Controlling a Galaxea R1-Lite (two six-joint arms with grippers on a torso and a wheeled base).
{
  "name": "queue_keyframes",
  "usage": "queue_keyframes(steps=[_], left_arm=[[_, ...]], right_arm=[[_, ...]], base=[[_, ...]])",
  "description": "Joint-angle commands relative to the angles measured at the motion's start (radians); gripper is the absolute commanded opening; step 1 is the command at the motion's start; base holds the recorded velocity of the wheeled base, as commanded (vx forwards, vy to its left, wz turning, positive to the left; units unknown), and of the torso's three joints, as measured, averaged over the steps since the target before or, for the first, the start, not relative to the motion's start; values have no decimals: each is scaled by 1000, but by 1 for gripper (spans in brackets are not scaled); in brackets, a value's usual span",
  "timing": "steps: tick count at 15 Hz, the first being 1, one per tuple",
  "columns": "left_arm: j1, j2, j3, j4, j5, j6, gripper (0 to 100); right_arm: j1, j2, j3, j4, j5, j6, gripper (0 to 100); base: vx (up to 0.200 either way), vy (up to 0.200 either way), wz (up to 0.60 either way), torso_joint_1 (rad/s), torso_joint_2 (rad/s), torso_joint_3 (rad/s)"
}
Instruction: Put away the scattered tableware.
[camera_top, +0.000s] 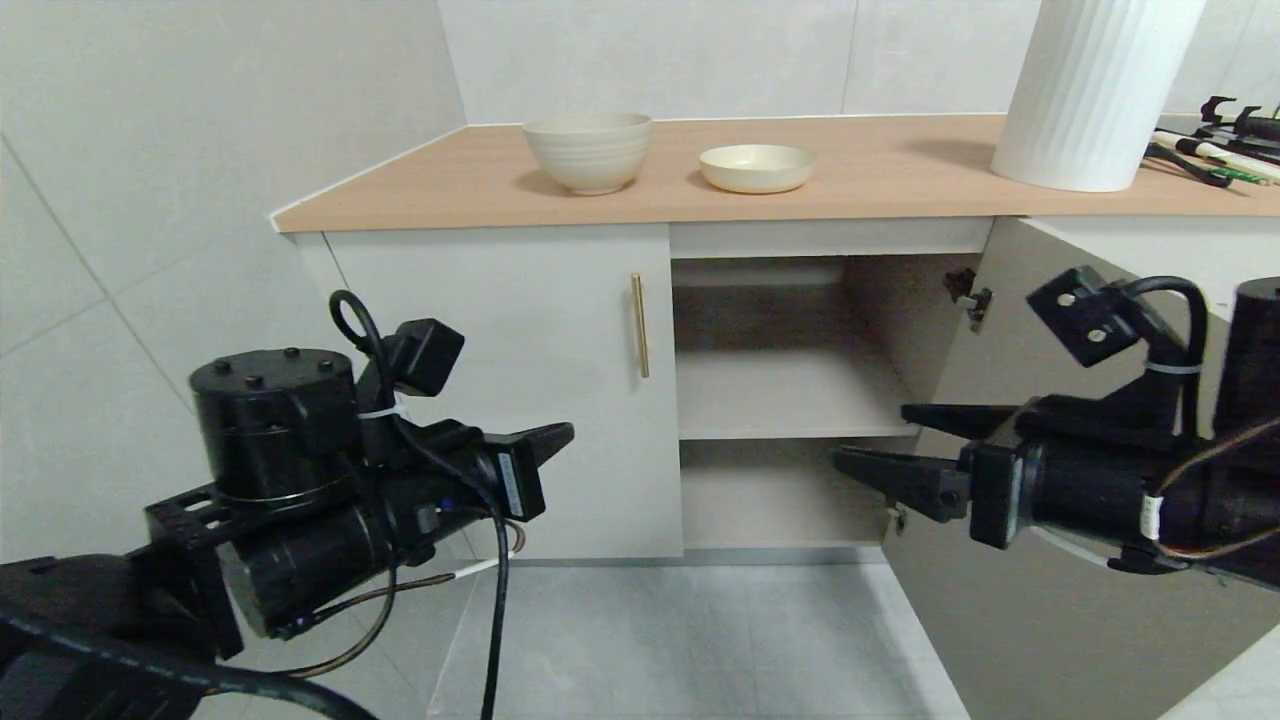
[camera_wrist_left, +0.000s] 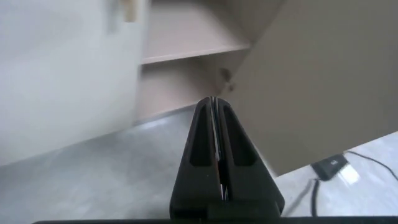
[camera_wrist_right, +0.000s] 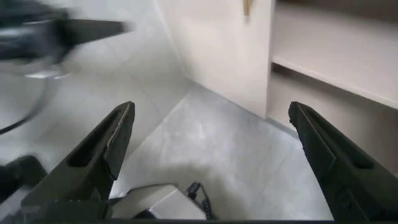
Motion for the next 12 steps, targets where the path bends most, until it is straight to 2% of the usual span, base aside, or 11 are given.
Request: queue_keyframes(steps=[1,3,4,7,8,12], left_arm=[[22,-102,20,31,-3,11,0],[22,-137,11,73,-3,11,0],[22,-156,11,91,-3,11,100],[22,-171,-24,105,-3,6,100],[38,-156,-46,105,1,5,100],[61,-183,-56,97,26,6,100]], right_arm=[[16,85,-18,3,-21,23,100],[-2,69,-16,4,-27,29,100],[-5,50,-16,6,-33,29,100],[-17,33,-10,7,-91,44,100],[-22,36,-15,7,-114,43,100],[-22,42,-18,9,-122,43,100]], base=[[0,0,0,0,0,0],[0,0,0,0,0,0],[0,0,0,0,0,0],[0,0,0,0,0,0],[0,0,0,0,0,0],[0,0,0,0,0,0]])
